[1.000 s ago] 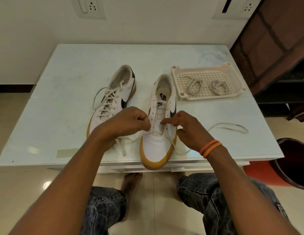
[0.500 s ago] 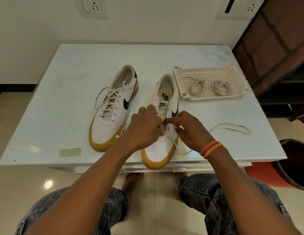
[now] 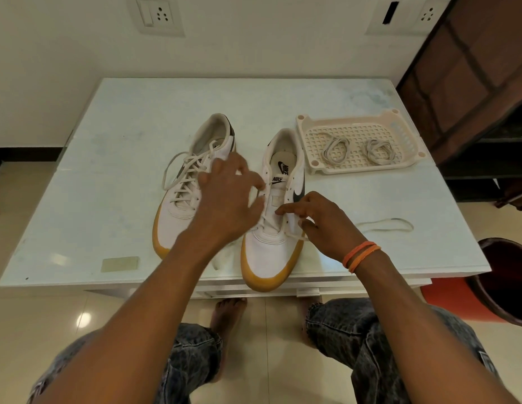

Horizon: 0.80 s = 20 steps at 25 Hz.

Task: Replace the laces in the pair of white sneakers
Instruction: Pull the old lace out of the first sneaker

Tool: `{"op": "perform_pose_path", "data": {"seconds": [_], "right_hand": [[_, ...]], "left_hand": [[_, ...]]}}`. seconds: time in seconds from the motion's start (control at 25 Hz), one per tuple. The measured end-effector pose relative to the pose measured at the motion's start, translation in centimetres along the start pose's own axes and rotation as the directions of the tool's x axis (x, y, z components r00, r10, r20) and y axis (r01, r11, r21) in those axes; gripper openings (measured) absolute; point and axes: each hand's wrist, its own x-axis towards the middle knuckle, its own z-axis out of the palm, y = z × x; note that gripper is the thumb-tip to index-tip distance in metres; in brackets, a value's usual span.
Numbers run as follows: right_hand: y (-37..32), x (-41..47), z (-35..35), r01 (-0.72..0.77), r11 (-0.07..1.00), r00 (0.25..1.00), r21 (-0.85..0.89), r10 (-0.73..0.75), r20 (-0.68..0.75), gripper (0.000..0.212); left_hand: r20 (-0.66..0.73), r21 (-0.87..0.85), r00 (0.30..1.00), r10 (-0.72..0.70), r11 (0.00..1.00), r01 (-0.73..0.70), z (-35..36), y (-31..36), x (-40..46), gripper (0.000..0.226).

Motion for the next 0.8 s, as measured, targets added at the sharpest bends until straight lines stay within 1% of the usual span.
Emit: {"op": "perform_pose_path", "data": {"seconds": [0.04,0.08,0.12,0.16,0.2,0.28,0.32,0.36,0.4,0.44,0.52,0.56,0.6,0.64,0.68,0.72,0.76,0.8], "right_hand": [[0.0,0.0,0.0,0.001,1.0,1.0,-0.014,-0.001,0.004,0.05],[0.1,0.0,0.0,0.002,1.0,1.0,-0.023,-0.002,0.005,0.05],[0.1,0.0,0.0,0.003,1.0,1.0,-0.022,-0.003,0.005,0.05],[0.0,0.0,0.0,0.003,1.0,1.0,-0.017,-0.002,0.005,0.051],[-0.1,0.0,0.0,0.003,1.0,1.0,-0.011,-0.003,0.004,0.051],[0.0,0.0,0.0,0.007,1.0,1.0,-0.01,-0.007,0.001,0.051],[0.1,0.0,0.0,0.008,1.0,1.0,-0.007,-0.008,0.002,0.052],[0.2,0.0,-0.1,0.008,1.0,1.0,0.005,-0.008,0.002,0.053],[0.2,0.0,-0.1,0.008,1.0,1.0,0.019,-0.008,0.002,0.053],[0.3,0.0,-0.1,0.008,1.0,1.0,0.029,-0.008,0.003,0.053],[0.4,0.0,-0.1,0.006,0.999,1.0,0.036,-0.006,-0.005,0.053],[0.4,0.0,0.0,0.004,0.999,1.0,0.04,-0.003,-0.008,0.053],[0.3,0.0,0.0,0.002,0.999,1.0,0.042,-0.002,-0.009,0.054],[0.4,0.0,0.0,0.001,0.999,1.0,0.04,-0.001,-0.007,0.054],[0.4,0.1,0.1,0.002,0.999,1.0,0.035,-0.002,-0.004,0.054],[0.4,0.1,0.1,0.003,1.0,1.0,0.03,-0.003,-0.003,0.053],[0.5,0.2,0.1,0.005,1.0,1.0,0.023,-0.005,-0.004,0.053],[0.5,0.1,0.0,0.007,1.0,1.0,0.013,-0.007,-0.005,0.052]], "left_hand": [[0.053,0.052,0.995,0.081,0.995,-0.084,0.2,0.8,-0.1,0.017],[0.129,0.103,0.985,0.115,0.986,-0.128,0.7,1.2,-0.2,0.018],[0.198,0.14,0.973,0.118,0.979,-0.148,1.3,1.5,-0.3,0.018],[0.246,0.149,0.964,0.103,0.978,-0.143,1.8,1.5,-0.5,0.018],[0.272,0.115,0.959,0.082,0.987,-0.117,2.0,1.6,-0.7,0.017],[0.3,-0.008,0.953,0.042,0.999,-0.041,1.6,1.4,-0.4,0.009],[0.308,-0.04,0.951,0.002,0.999,0.011,1.0,1.1,0.0,0.004],[0.277,-0.037,0.959,-0.062,0.997,0.075,0.3,0.4,0.4,0.009],[0.214,-0.012,0.964,-0.159,0.986,0.165,-0.6,-0.5,0.9,0.015],[0.112,0.017,0.958,-0.263,0.965,0.263,-1.3,-1.6,1.3,0.018],[-0.08,0.054,0.894,-0.44,0.894,0.445,-2.3,-3.5,1.5,0.018],[-0.117,0.086,0.866,-0.487,0.863,0.497,-2.3,-4.1,1.3,0.017],[-0.106,0.12,0.862,-0.495,0.854,0.506,-2.1,-4.2,1.1,0.018],[-0.071,0.122,0.878,-0.473,0.87,0.478,-1.8,-3.9,0.9,0.022],[-0.037,0.089,0.91,-0.413,0.906,0.414,-1.4,-3.2,0.6,0.026],[-0.013,0.046,0.951,-0.309,0.95,0.309,-1.1,-2.2,0.4,0.029],[0.008,0.026,0.986,-0.168,0.986,0.167,-0.7,-1.2,0.2,0.027],[0.045,0.028,0.999,-0.029,0.999,0.028,-0.3,-0.1,0.0,0.022]]}}
